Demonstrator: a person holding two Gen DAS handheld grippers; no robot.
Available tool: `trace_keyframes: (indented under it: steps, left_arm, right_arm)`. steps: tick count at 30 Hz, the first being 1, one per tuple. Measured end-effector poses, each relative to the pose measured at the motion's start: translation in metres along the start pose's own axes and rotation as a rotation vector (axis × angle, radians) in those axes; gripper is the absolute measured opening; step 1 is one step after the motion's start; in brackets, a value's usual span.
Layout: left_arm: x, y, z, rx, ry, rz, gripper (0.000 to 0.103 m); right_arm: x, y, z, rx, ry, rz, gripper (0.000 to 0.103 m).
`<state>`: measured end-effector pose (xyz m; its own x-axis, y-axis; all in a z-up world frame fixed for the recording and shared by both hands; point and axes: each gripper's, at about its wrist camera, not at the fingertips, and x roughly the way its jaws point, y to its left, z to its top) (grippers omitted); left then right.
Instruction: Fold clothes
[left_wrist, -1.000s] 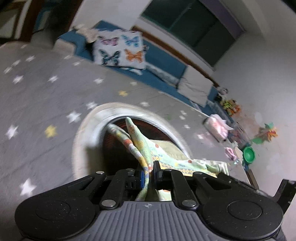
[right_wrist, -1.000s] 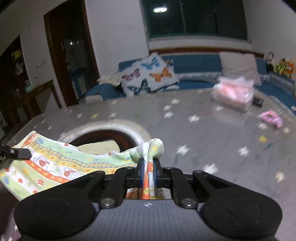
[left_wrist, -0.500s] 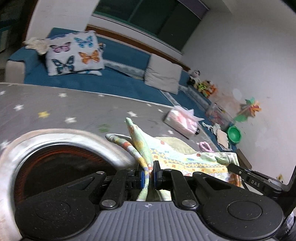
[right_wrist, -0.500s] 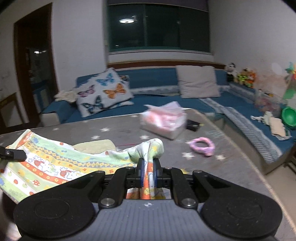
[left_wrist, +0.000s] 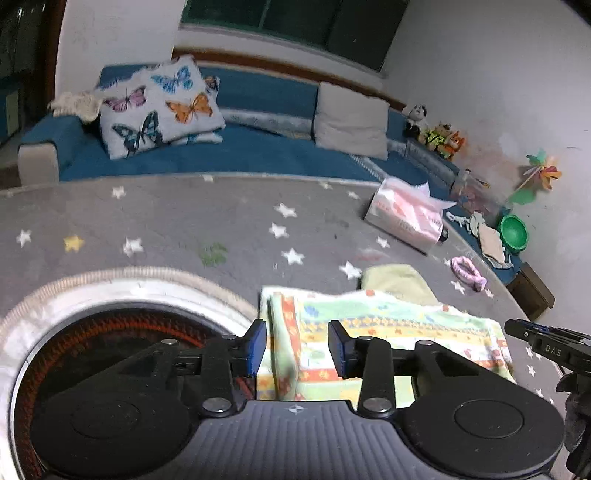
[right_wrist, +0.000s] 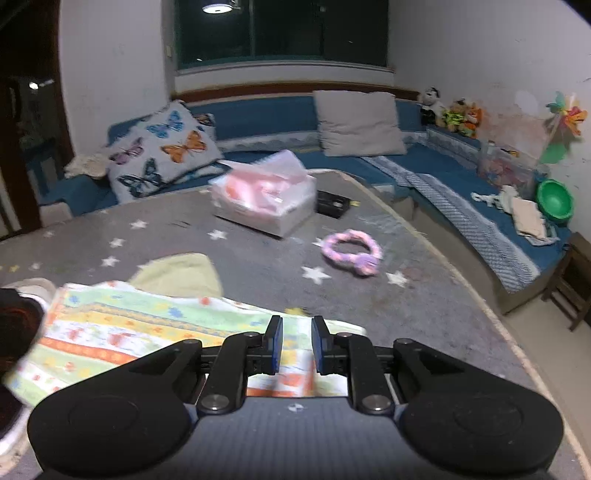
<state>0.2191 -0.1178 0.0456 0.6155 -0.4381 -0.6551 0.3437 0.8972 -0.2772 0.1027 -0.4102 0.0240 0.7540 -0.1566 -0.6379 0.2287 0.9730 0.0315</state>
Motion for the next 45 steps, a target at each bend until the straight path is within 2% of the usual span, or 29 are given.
trace_keyframes:
  steps: [5,7,11,15,18,20,23,28,34,37,39,40,43,44,45]
  left_arm:
    - [0.008,-0.019,0.009,0.031,-0.001,-0.084,0.032]
    - [0.018,-0.028,0.010,0.045,0.011,-0.120,0.027]
    - [0.043,-0.045,0.014,0.066,0.039,-0.172,0.018]
    - [0.073,-0.057,0.015,0.073,0.071,-0.211,0.017]
    - [0.098,-0.060,0.011,0.080,0.115,-0.195,0.016]
    - [0.110,-0.059,0.005,0.080,0.137,-0.178,0.012]
    - [0.103,-0.056,0.003,0.074,0.122,-0.186,0.012]
    - [0.067,-0.060,-0.006,0.128,0.075,-0.198,0.012]
    - [0.034,-0.066,-0.041,0.209,0.074,-0.177,0.012]
    - [0.028,-0.066,-0.059,0.230,0.093,-0.141,0.012]
    - [0.019,-0.063,-0.065,0.222,0.076,-0.133,0.013]
    - [0.014,-0.061,-0.067,0.213,0.070,-0.131,0.013]
    - [-0.002,-0.058,-0.074,0.189,0.060,-0.126,0.013]
    - [-0.008,-0.057,-0.076,0.185,0.057,-0.120,0.018]
    - [-0.014,-0.057,-0.079,0.180,0.056,-0.109,0.032]
  right_arm:
    - [0.008,0.020,0.006,0.040,0.028,0.145,0.017]
    - [0.016,0.028,0.005,0.042,0.042,0.172,0.017]
    - [0.035,0.043,0.006,0.030,0.055,0.176,0.017]
    - [0.055,0.047,0.006,0.039,0.067,0.170,0.017]
    - [0.066,0.049,0.002,0.034,0.076,0.165,0.017]
    - [0.065,0.052,0.001,0.001,0.067,0.161,0.017]
    - [0.054,0.051,0.000,-0.006,0.073,0.166,0.017]
    - [0.024,0.055,-0.008,-0.052,0.074,0.196,0.019]
    - [-0.017,0.074,-0.042,-0.159,0.075,0.231,0.025]
    - [-0.034,0.088,-0.061,-0.244,0.057,0.190,0.025]
    - [-0.045,0.093,-0.069,-0.268,0.043,0.175,0.030]
    - [-0.047,0.093,-0.072,-0.259,0.046,0.175,0.034]
    - [-0.054,0.092,-0.080,-0.227,0.049,0.174,0.034]
    - [-0.057,0.091,-0.082,-0.214,0.047,0.174,0.037]
    - [-0.059,0.090,-0.084,-0.200,0.045,0.174,0.040]
